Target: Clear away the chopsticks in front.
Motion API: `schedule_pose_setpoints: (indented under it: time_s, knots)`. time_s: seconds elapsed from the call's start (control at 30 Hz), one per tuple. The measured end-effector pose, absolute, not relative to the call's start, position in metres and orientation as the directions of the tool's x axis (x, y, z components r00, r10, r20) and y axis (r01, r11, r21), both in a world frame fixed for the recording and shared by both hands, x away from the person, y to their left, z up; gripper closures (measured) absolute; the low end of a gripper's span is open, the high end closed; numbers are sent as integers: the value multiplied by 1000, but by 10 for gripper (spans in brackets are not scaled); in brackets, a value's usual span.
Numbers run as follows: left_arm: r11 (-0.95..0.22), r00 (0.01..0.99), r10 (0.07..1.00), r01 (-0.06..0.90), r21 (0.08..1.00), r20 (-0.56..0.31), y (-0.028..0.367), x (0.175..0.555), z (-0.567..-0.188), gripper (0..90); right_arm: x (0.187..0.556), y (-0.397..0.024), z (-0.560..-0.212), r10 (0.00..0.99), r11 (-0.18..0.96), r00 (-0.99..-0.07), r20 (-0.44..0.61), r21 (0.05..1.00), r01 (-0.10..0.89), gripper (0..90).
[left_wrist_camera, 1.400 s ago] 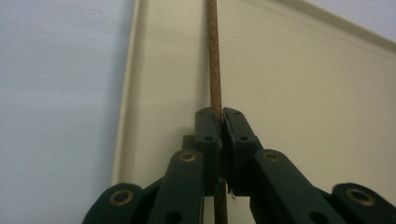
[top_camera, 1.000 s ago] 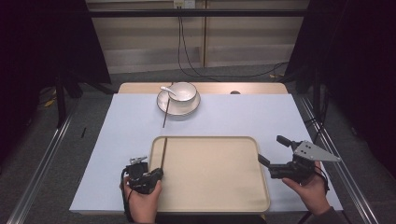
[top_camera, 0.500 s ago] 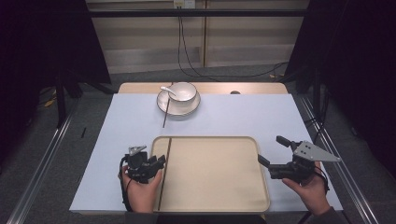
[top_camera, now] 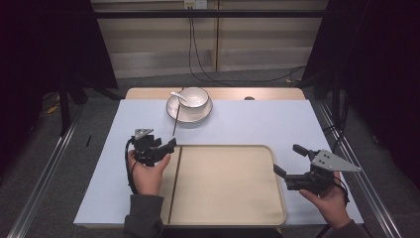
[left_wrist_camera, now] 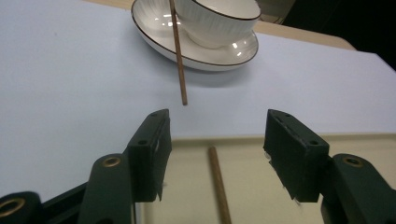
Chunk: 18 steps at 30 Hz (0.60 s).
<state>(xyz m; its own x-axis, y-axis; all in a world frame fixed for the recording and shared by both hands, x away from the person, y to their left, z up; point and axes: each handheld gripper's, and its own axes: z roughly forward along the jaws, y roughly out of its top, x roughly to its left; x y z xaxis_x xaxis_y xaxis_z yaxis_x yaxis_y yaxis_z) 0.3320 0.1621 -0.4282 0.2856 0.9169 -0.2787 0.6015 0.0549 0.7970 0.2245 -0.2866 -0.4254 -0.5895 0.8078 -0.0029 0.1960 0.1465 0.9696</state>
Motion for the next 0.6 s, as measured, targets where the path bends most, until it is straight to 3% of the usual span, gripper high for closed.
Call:
schedule_pose_setpoints:
  time_s: [0.27,0.6]
  knots:
    - [15,277,934,603,797,-227,163,382,-432,241,224,-286,-425,812,139,-583,3,970,198,44]
    - [-20,302,934,578,816,-192,155,426,-431,157,224,-287,-425,811,138,-585,1,971,193,45]
